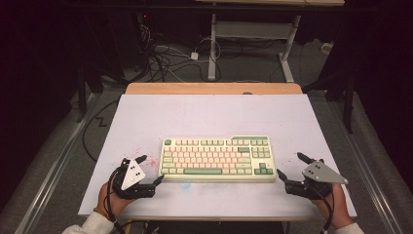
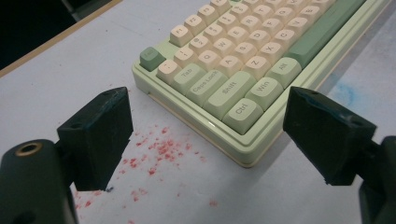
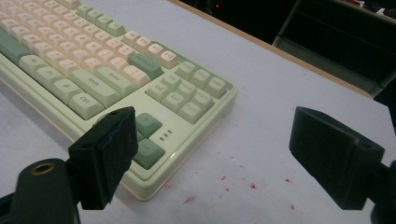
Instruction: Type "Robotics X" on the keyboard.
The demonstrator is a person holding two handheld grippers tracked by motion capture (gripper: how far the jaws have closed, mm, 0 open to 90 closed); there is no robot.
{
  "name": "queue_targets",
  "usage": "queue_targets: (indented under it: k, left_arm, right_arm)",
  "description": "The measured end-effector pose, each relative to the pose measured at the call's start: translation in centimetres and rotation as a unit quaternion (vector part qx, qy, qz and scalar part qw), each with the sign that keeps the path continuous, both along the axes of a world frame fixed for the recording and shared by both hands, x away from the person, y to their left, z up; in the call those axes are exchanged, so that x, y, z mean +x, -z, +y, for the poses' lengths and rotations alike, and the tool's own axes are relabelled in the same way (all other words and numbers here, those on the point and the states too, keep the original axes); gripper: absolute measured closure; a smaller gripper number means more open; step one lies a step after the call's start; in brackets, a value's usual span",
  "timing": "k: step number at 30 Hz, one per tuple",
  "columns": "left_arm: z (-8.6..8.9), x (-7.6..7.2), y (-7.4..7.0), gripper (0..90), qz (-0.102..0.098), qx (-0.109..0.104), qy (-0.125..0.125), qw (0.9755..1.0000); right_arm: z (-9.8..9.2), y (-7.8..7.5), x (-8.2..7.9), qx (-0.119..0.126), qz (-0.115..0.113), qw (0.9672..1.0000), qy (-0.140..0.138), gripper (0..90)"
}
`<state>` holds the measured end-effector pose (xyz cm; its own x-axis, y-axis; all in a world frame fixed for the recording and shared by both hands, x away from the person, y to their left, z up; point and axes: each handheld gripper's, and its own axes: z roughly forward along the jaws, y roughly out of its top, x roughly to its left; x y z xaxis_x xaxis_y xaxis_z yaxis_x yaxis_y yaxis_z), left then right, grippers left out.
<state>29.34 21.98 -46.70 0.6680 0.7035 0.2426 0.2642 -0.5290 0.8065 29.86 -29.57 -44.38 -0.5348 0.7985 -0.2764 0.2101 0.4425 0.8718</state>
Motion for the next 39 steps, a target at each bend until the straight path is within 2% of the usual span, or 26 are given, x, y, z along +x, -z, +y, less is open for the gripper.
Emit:
queue_targets:
  k: [7,8,9,10,11,12,15,16,17,18,19,21,22,24,28,29,33,39]
  left_arm:
    - [0.1,-0.1,-0.1,16.1,-0.001,-0.005,-0.001,1.0000]
    - [0.1,-0.1,-0.1,16.1,0.001,-0.006,-0.001,1.0000]
    - [0.3,-0.1,-0.2,17.5,0.015,-0.017,0.016,0.9996]
    - [0.3,-0.1,-0.2,21.4,0.015,-0.017,0.016,0.9996]
    - [0.2,-0.1,-0.3,21.0,0.020,-0.010,0.014,0.9996]
    - [0.1,-0.1,-0.4,19.9,0.023,-0.013,0.012,0.9996]
    - [-0.1,0.2,-0.8,20.1,0.017,-0.011,0.003,0.9998]
    - [-0.2,0.2,-0.9,20.0,0.020,-0.014,0.000,0.9997]
    - [-0.3,0.3,-1.1,20.0,0.013,-0.012,0.000,0.9998]
    - [-0.4,0.3,-1.2,20.0,0.018,-0.013,-0.001,0.9998]
    - [-0.5,0.4,-1.4,20.0,0.012,-0.009,0.000,0.9999]
    - [-0.6,0.5,-1.4,20.0,0.015,-0.010,-0.003,0.9998]
    - [-0.7,0.7,-1.6,20.2,0.009,-0.013,-0.005,0.9999]
    - [-0.8,1.1,-1.8,20.2,0.009,-0.014,-0.006,0.9998]
    - [-1.1,1.5,-2.1,20.4,0.008,-0.018,-0.004,0.9998]
    - [-1.5,1.7,-2.3,20.4,0.014,-0.020,-0.003,0.9997]
    - [-2.2,1.9,-2.9,20.0,0.008,-0.032,0.003,0.9994]
    - [-3.1,2.2,-3.2,20.0,0.003,-0.028,0.013,0.9995]
  right_arm:
    - [0.3,-0.3,-0.4,-0.003,-0.010,0.9999,-0.006,16.2]
    - [0.3,-0.4,-0.5,-0.002,-0.011,0.9999,-0.004,16.3]
    - [0.3,-0.4,-0.5,0.000,-0.010,0.9999,-0.003,16.3]
    - [0.2,-0.4,-0.5,0.002,-0.010,0.9999,-0.006,16.4]
    - [0.2,-0.4,-0.5,0.003,-0.009,0.9999,-0.006,16.3]
    - [0.3,-0.5,-0.5,0.003,-0.008,0.9999,-0.005,16.4]
    - [0.4,-0.7,-0.6,0.003,-0.011,0.9999,-0.010,16.3]
    - [0.4,-0.8,-0.6,0.005,-0.013,0.9998,-0.014,16.3]
    - [0.5,-0.9,-0.6,0.008,-0.012,0.9998,-0.016,16.3]
    - [0.5,-1.0,-0.5,0.007,-0.014,0.9997,-0.018,16.3]
    - [0.6,-1.1,-0.5,0.010,-0.013,0.9997,-0.020,16.3]
    - [0.7,-1.3,-0.3,0.014,-0.011,0.9994,-0.029,16.4]
    - [0.8,-1.4,-0.2,0.014,-0.011,0.9994,-0.030,16.3]
    - [1.0,-1.5,0.1,0.009,-0.009,0.9992,-0.038,16.4]
    - [1.5,-1.6,0.4,0.007,-0.006,0.9989,-0.045,18.0]
    - [1.6,-1.7,0.5,0.007,-0.006,0.9988,-0.048,18.5]
    - [2.1,-2.0,0.8,0.010,-0.008,0.9985,-0.053,19.5]
    - [2.9,-2.0,1.2,0.007,-0.002,0.9984,-0.057,21.8]
